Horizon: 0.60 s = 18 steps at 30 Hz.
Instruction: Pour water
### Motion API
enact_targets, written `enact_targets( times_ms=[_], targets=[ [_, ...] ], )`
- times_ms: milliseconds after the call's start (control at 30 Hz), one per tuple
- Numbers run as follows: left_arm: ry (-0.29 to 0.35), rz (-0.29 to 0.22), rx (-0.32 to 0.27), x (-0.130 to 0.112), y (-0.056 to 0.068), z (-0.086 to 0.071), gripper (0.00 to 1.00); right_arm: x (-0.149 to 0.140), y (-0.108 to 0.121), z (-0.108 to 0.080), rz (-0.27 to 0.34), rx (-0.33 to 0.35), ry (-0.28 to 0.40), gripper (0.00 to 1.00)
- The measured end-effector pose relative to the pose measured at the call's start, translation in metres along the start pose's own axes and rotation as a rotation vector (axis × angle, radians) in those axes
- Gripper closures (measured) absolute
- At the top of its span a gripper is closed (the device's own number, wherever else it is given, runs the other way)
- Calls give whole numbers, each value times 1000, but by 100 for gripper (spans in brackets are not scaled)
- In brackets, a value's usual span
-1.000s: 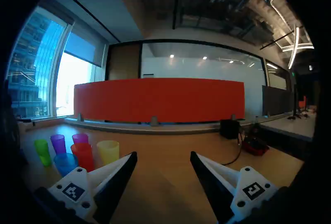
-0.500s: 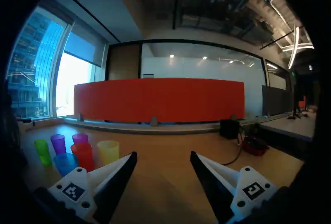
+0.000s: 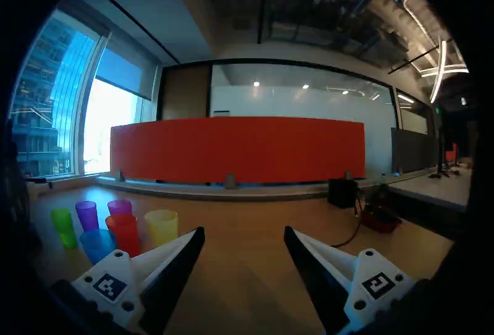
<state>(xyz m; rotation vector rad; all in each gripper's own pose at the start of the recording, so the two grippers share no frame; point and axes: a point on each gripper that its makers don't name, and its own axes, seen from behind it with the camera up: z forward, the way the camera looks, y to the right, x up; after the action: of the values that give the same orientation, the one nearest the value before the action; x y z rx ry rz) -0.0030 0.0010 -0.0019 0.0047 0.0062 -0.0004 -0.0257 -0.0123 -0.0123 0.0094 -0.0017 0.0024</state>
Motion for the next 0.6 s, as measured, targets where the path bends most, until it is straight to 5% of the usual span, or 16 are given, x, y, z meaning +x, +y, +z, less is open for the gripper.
enact_targets(
  times_ms=[600],
  targets=[
    [0, 0, 0, 0, 0, 1, 1, -1, 1, -1, 0, 0, 0, 1]
  ],
)
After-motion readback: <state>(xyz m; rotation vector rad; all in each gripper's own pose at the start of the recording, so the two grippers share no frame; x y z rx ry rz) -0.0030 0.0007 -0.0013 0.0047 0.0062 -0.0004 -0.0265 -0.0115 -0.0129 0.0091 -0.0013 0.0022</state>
